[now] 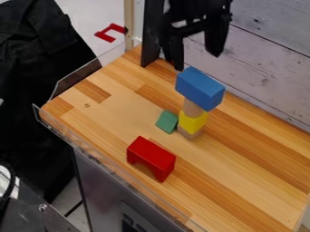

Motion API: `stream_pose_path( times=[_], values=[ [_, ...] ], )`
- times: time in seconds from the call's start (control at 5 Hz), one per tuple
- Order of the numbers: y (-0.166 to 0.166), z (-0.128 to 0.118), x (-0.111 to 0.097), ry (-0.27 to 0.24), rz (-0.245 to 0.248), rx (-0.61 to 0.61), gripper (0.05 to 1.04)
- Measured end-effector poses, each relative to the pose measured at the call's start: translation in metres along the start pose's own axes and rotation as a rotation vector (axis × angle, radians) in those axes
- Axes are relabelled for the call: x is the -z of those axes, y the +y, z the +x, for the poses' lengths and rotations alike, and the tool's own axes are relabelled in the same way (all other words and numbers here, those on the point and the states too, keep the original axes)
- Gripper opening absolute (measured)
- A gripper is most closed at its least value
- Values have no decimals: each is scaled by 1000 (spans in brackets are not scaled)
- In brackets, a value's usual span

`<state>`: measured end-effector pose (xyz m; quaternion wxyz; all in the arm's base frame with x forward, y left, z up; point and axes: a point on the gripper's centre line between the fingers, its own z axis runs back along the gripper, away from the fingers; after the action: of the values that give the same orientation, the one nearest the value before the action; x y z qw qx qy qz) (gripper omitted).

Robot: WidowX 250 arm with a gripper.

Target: Move the blue rectangle to the top of the red arch

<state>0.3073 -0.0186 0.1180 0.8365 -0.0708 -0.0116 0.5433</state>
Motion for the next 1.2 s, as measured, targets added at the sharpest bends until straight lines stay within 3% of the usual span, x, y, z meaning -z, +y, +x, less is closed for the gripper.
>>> stream_pose_path(
  times=[0.2, 0.6, 0.8, 1.0, 1.2],
  values=[
    [-3, -8, 18, 52, 41, -6, 999],
    [0, -10, 37, 93, 108, -24, 969],
    [-1, -8, 39, 103, 87, -51, 693],
    [-1, -8, 39, 106, 85, -55, 560],
    [-1, -7, 39, 116, 79, -52, 560]
  ],
)
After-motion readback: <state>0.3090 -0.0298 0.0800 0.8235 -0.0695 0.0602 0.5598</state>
